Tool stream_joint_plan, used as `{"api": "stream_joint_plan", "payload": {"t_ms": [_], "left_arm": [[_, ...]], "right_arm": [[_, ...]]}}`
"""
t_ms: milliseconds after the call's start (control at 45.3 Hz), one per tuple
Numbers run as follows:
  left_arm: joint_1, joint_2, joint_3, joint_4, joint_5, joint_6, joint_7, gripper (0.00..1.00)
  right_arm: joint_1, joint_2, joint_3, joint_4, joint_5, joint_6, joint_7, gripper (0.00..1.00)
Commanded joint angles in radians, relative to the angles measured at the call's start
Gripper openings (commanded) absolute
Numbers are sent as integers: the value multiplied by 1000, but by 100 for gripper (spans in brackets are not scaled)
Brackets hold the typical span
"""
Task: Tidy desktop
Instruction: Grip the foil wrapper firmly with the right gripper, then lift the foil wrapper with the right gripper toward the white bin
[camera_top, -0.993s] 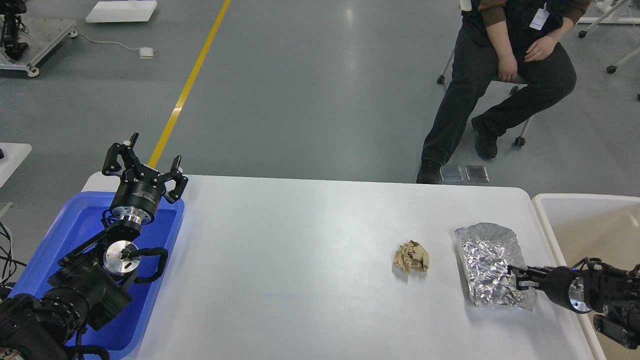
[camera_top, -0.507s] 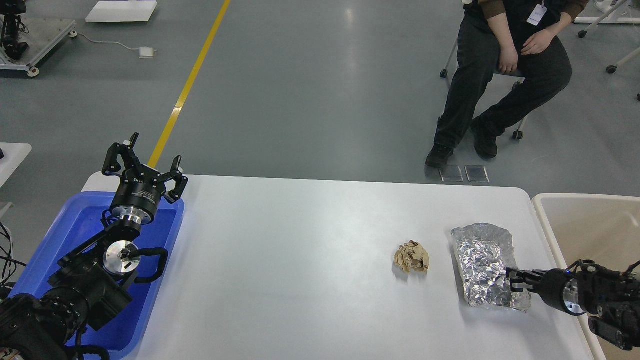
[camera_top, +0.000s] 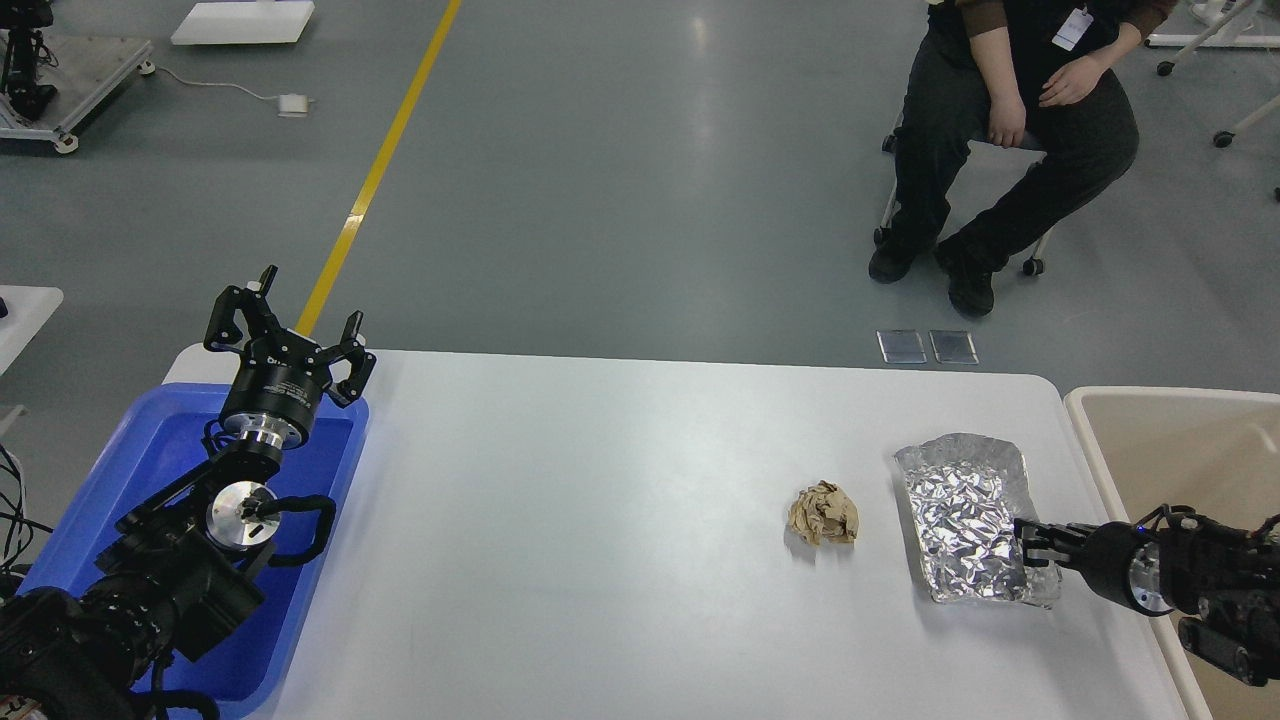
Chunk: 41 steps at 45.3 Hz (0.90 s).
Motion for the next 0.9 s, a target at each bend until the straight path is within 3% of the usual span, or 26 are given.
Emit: {"api": "stream_joint_plan", "payload": {"t_ms": [0,221,375,574,882], "left_arm": [[0,0,0,0,0,0,1,100],[-1,0,0,0,0,0,1,100],[0,0,0,0,0,0,1,100],[0,0,0,0,0,-1,1,100],[0,0,0,0,0,0,-1,100]], "right_arm": [[95,-124,38,155,3,0,17,0],[279,-305,42,435,9,8,17,0],[407,-413,42,573,10,74,17,0],[514,-513,62,613,10,216,17,0],[622,-725,265,611,10,497,17,0]]}}
